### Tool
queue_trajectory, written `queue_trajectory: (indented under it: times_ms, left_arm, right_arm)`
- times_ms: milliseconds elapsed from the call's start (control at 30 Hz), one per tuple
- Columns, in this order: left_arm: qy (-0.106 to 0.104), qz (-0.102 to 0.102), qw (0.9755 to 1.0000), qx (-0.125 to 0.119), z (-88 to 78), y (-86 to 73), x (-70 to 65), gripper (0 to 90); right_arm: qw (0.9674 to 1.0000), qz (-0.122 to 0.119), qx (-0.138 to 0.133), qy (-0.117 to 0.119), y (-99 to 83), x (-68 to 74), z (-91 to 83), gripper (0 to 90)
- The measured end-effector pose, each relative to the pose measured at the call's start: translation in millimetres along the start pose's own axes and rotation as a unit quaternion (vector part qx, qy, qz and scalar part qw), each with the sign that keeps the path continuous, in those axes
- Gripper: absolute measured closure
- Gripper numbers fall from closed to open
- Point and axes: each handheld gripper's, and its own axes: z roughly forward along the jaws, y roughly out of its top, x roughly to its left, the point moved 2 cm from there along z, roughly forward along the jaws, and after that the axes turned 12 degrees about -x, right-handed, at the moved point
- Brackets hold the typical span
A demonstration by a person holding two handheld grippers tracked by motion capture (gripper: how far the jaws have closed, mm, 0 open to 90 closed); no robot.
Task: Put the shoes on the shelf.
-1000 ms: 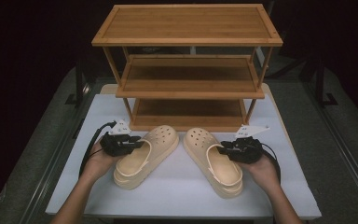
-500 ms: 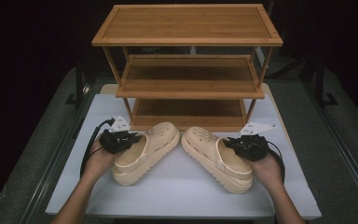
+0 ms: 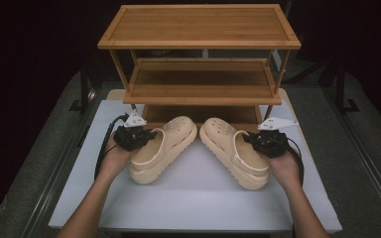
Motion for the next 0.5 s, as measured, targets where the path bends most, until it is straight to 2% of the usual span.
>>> queue_trajectory:
  times_ms: [100,133,233,333,367,400,500]
  left_arm:
    - [0.003,-0.001,1.0,-0.001,5.2,3.4,1.7,82.9]
    - [0.01,0.0,0.9999,-0.001,11.9,7.3,3.7,82.9]
    - [0.016,0.001,0.9999,-0.005,17.3,9.4,5.6,82.9]
    - [0.031,0.003,0.9995,0.0,31.7,12.6,11.1,83.0]
    - [0.031,0.003,0.9995,0.0,31.7,12.6,11.1,82.9]
    - [0.041,0.008,0.9991,-0.002,38.4,12.8,13.1,82.8]
    - [0.046,0.007,0.9989,0.001,44.3,13.2,15.3,82.8]
  right_arm:
    - [0.9999,-0.001,-0.002,-0.01,2.6,-4.8,3.8,83.6]
    - [0.9998,0.002,-0.003,-0.021,4.4,-9.9,9.1,83.6]
    - [0.9995,0.004,-0.002,-0.032,5.5,-16.2,16.5,83.6]
    - [0.9989,0.003,0.0,-0.046,6.8,-22.6,24.8,83.5]
    - [0.9988,0.005,0.002,-0.049,7.3,-23.9,27.2,83.4]
    - [0.9987,0.004,0.001,-0.051,7.6,-25.6,30.0,83.4]
    - [0.9983,0.005,0.001,-0.058,8.4,-27.4,34.9,83.4]
